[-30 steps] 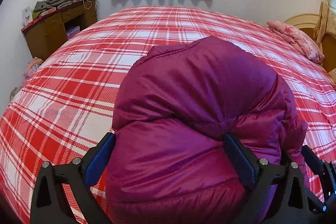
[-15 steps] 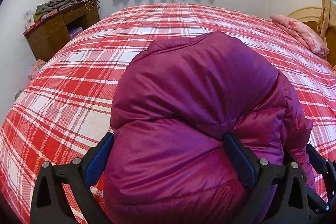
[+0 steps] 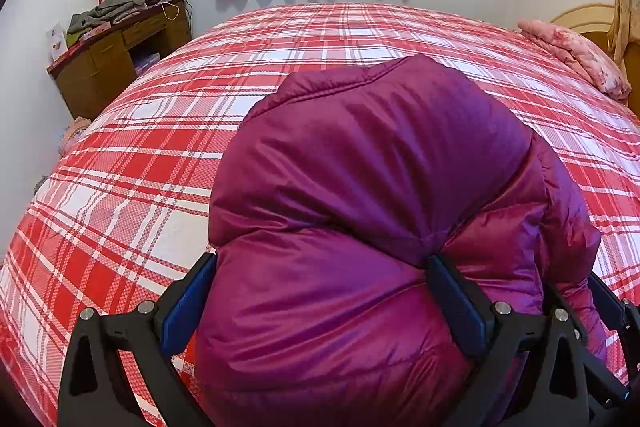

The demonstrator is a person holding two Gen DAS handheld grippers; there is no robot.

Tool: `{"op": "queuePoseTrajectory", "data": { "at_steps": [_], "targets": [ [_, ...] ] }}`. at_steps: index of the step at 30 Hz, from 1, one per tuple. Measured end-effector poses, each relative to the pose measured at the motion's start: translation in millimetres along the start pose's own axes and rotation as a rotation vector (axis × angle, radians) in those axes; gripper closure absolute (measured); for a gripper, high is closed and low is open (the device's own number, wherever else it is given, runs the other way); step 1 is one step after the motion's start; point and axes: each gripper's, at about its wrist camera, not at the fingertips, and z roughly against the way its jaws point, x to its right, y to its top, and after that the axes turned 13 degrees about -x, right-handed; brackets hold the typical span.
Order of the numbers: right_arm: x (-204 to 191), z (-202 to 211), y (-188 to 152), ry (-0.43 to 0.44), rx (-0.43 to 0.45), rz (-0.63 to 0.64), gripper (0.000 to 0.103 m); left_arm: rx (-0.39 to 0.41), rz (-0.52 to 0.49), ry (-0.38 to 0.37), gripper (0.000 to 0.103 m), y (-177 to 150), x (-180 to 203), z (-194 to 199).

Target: Fold large clothes

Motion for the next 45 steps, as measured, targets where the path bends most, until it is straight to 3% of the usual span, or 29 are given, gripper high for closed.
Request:
{"op": "queuePoseTrajectory", "data": {
  "at_steps": [3, 6, 10, 12, 16, 18, 20, 23, 33, 45],
  "targets": [
    [0.5, 0.3, 0.8, -0.001, -0.007, 0.0, 0.05, -0.015, -0.004, -0.003, 0.001, 2.0, 0.3, 0.6],
    [7.8, 9.4, 6.2, 0.033, -0.046, -0.001, 0.05, -0.059, -0.003, -0.062, 0.001, 9.6, -10.3, 12.1],
    [20.5, 54.4, 22.8, 0.049, 0.031, -0.09, 0.048, 0.086, 0.107, -0.091, 0.001, 26.1, -41.9, 54.2],
    [20.4, 61.8, 37.0, 0.101, 0.031, -0.107, 0.048, 0.077, 0.152, -0.11, 0.001, 41.1, -49.5, 52.6],
    [23.5, 31.5, 50.0, 0.165, -0.004, -0.144, 0.053, 0.011, 0.126, -0.043, 0.001, 48.2, -39.6, 18.7],
    [22.7, 11.5, 44.5, 0.135, -0.036, -0.136, 0.053, -0.01, 0.108, -0.051, 0.001, 38.7, -37.1, 1.9],
    [32.0, 0.8, 35.9, 0.159, -0.055, -0.164, 0.054, 0.001, 0.132, -0.09, 0.001, 33.0, -37.4, -1.7],
    [36.7, -1.0, 28.5, 0.152, -0.042, -0.139, 0.054, -0.009, 0.143, -0.109, 0.001, 29.6, -36.1, -8.7],
    [36.8, -14.5, 26.2, 0.159, -0.058, -0.145, 0.053, -0.032, 0.097, -0.043, 0.001, 31.4, -23.6, -21.2],
    [33.4, -19.5, 27.6, 0.128, -0.067, -0.132, 0.053, -0.04, 0.091, -0.031, 0.001, 30.9, -23.1, -24.6]
  ]
}}
